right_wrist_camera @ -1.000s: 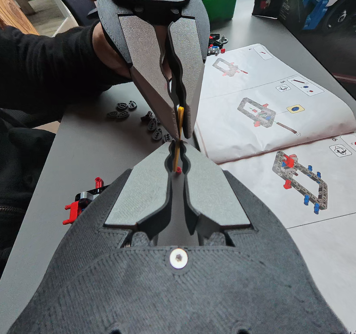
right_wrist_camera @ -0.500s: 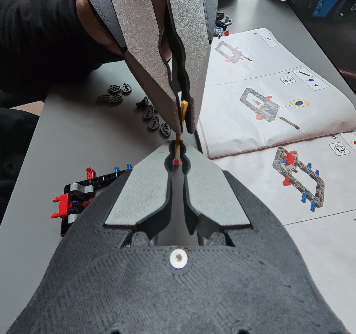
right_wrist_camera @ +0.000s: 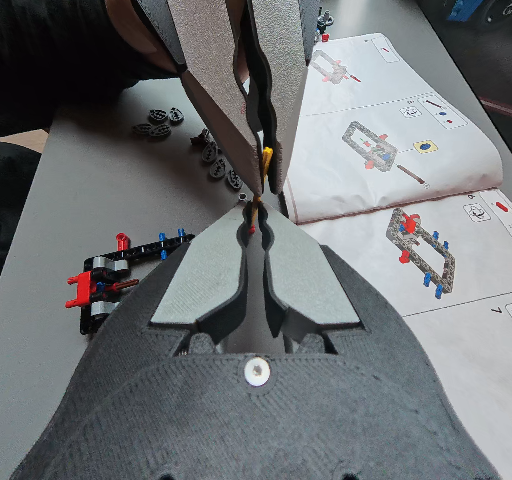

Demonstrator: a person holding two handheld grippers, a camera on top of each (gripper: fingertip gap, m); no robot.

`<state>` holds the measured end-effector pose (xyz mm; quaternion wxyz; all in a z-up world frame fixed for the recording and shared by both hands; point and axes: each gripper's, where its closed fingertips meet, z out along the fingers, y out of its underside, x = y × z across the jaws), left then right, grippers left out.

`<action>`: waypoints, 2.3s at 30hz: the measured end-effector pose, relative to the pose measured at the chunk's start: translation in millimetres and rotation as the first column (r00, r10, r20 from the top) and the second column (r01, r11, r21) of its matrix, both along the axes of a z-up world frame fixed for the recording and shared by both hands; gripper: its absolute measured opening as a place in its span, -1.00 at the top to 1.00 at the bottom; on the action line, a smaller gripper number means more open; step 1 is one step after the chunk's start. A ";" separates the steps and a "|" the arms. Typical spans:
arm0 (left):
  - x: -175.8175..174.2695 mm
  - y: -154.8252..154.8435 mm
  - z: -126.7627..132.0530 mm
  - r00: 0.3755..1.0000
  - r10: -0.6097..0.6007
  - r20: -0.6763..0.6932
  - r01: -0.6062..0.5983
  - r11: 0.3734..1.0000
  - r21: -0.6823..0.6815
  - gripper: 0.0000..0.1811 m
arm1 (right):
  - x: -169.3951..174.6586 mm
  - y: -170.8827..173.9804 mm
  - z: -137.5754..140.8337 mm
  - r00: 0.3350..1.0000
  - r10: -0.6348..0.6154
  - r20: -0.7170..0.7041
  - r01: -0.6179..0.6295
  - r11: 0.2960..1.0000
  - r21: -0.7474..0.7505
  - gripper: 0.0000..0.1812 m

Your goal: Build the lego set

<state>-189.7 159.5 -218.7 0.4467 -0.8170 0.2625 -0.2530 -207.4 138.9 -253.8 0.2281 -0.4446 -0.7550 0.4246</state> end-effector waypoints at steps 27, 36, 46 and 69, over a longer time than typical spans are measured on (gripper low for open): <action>-1.6 -2.0 -2.0 0.999 -0.033 0.012 0.033 0.999 0.011 0.97 | -0.5 -0.1 -2.9 1.000 -0.002 -0.004 0.002 0.998 0.055 0.99; -0.2 -3.5 -2.1 0.998 -0.059 -0.007 0.059 0.998 0.006 0.97 | -0.2 -1.3 -2.6 1.000 0.007 -0.003 -0.007 1.000 0.017 0.99; -1.5 -3.3 -2.9 0.998 -0.059 -0.014 0.059 0.998 -0.013 0.97 | -0.3 -1.9 -2.8 1.000 0.024 -0.011 -0.024 1.000 0.004 0.98; 4.0 -2.0 -6.1 0.998 0.026 -0.053 -0.023 0.998 0.050 0.97 | 2.2 -3.5 -14.3 0.997 0.068 0.031 -0.069 0.997 0.046 0.98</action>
